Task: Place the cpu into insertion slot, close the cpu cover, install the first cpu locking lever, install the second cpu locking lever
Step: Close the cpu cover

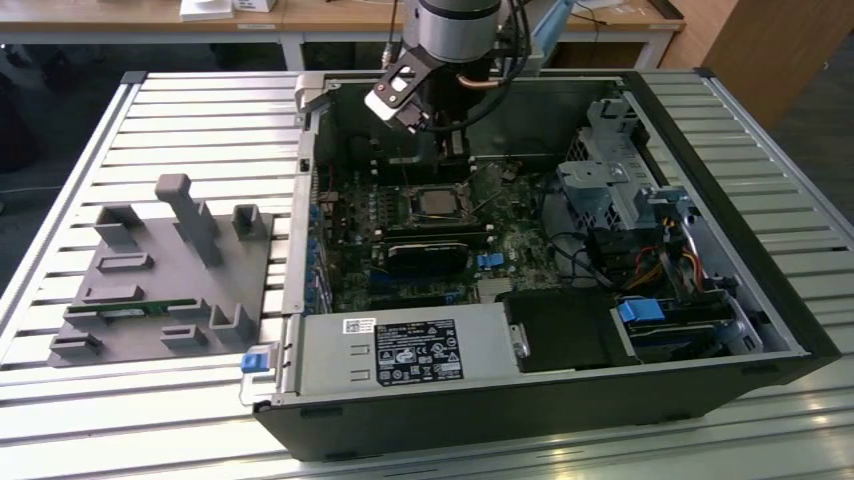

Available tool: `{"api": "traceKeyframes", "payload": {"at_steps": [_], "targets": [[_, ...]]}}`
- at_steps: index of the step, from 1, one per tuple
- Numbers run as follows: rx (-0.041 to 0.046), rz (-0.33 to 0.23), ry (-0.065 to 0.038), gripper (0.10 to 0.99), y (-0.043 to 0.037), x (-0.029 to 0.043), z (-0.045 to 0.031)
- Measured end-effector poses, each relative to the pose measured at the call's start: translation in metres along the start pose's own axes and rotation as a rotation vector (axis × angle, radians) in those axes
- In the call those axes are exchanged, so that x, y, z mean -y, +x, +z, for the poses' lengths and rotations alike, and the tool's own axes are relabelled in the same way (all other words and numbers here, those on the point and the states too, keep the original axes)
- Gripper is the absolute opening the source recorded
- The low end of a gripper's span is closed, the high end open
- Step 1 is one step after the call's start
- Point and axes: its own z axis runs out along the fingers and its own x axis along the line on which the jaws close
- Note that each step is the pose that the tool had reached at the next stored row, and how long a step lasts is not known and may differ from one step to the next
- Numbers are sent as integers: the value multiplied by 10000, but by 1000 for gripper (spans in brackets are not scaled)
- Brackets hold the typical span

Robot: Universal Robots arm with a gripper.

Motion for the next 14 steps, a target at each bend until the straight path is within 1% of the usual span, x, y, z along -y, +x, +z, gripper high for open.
{"api": "traceKeyframes", "payload": {"at_steps": [3,7,10,11,14], "targets": [[-1,2,24,122,0,-14,-13],[-2,3,31,122,3,-19,-76],[-5,2,34,122,3,-32,-77],[-2,3,38,122,3,-46,-78],[-3,3,46,122,2,-119,-75]]}}
